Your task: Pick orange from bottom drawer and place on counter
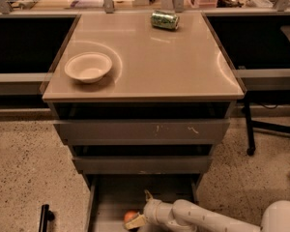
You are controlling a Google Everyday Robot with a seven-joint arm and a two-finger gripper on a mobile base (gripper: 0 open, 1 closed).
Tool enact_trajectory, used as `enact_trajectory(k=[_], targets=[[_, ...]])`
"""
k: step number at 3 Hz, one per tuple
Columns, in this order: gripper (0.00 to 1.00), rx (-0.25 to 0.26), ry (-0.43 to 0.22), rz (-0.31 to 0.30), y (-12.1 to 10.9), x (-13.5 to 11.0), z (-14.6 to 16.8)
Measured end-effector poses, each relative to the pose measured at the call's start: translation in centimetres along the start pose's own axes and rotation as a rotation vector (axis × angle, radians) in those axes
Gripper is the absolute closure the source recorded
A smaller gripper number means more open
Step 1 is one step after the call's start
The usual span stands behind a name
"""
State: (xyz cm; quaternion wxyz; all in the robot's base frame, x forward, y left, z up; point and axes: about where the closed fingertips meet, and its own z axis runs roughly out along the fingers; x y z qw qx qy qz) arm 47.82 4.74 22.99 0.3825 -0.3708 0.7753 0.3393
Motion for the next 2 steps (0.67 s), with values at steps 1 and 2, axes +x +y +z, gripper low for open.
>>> enact_trajectory(k=[1, 2], targets=[[0.00, 0.010, -0.004, 0.000, 0.0, -0.2, 1.8], [0.00, 0.038, 0.021, -0.029, 0.1, -0.4, 3.0]])
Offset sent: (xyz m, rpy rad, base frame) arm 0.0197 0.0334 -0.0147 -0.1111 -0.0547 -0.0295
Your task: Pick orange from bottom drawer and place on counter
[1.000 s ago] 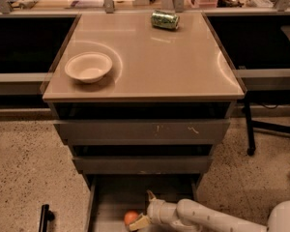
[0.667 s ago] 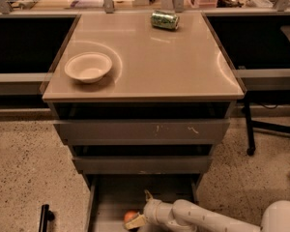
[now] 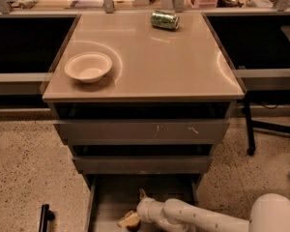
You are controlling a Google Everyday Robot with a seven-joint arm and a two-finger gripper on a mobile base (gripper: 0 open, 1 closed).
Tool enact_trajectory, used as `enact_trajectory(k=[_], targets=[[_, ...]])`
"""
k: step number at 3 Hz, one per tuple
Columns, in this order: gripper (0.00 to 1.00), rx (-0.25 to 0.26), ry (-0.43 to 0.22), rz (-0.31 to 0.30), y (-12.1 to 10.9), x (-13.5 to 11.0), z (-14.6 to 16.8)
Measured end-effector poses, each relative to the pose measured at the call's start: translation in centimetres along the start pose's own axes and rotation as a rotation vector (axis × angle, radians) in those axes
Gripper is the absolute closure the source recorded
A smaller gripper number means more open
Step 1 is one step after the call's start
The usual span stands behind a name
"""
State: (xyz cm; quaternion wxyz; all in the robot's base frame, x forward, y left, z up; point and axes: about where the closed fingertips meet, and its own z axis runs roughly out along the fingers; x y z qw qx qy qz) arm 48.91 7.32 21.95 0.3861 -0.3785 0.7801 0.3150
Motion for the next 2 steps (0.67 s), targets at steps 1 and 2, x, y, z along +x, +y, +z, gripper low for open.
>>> enact_trajectory(k=[1, 2], targets=[[0.00, 0.008, 0.002, 0.000, -0.18, 0.05, 0.05], [0.00, 0.024, 0.017, -0.003, -0.13, 0.69, 0.40]])
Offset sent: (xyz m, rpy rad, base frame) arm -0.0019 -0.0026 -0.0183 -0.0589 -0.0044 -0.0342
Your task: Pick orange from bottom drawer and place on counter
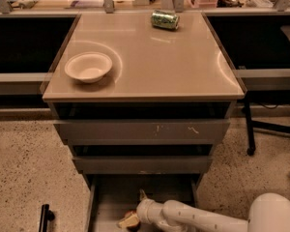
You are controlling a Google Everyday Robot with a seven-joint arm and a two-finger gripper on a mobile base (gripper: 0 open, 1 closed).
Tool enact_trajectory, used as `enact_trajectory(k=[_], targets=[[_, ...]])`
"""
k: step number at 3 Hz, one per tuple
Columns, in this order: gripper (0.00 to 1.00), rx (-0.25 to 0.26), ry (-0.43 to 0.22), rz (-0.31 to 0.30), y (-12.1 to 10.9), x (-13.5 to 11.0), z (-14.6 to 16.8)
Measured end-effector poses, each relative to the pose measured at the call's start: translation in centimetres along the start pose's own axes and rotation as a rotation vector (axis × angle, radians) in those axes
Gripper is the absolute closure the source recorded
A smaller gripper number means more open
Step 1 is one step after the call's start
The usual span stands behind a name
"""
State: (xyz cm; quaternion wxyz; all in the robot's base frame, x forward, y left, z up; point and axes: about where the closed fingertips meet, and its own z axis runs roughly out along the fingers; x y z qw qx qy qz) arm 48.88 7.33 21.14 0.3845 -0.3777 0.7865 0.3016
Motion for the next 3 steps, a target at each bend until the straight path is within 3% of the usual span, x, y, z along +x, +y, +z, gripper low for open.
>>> enact_trajectory(k=[3], targets=[[0.00, 0.074, 0.046, -0.011, -0.9, 3.8, 1.9]])
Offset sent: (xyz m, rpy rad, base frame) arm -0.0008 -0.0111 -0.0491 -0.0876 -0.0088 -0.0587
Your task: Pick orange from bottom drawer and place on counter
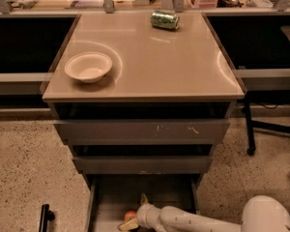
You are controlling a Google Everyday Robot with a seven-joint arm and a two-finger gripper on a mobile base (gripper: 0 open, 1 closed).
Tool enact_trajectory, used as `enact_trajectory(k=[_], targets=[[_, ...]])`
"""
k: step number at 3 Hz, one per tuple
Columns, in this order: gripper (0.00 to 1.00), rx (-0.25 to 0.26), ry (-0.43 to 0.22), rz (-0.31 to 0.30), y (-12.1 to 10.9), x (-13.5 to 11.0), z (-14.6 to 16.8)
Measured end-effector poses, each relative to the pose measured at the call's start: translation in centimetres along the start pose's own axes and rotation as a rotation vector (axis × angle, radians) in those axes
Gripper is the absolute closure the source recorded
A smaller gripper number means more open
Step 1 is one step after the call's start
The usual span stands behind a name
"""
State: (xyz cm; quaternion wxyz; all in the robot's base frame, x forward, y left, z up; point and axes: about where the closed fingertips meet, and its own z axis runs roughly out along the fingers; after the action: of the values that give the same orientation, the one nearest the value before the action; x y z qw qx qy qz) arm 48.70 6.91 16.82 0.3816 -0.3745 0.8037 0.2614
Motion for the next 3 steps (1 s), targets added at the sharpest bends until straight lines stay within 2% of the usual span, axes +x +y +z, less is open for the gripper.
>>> enact_trajectory(k=[3], targets=[[0.00, 0.093, 0.019, 0.004, -1.2, 2.1, 1.3]])
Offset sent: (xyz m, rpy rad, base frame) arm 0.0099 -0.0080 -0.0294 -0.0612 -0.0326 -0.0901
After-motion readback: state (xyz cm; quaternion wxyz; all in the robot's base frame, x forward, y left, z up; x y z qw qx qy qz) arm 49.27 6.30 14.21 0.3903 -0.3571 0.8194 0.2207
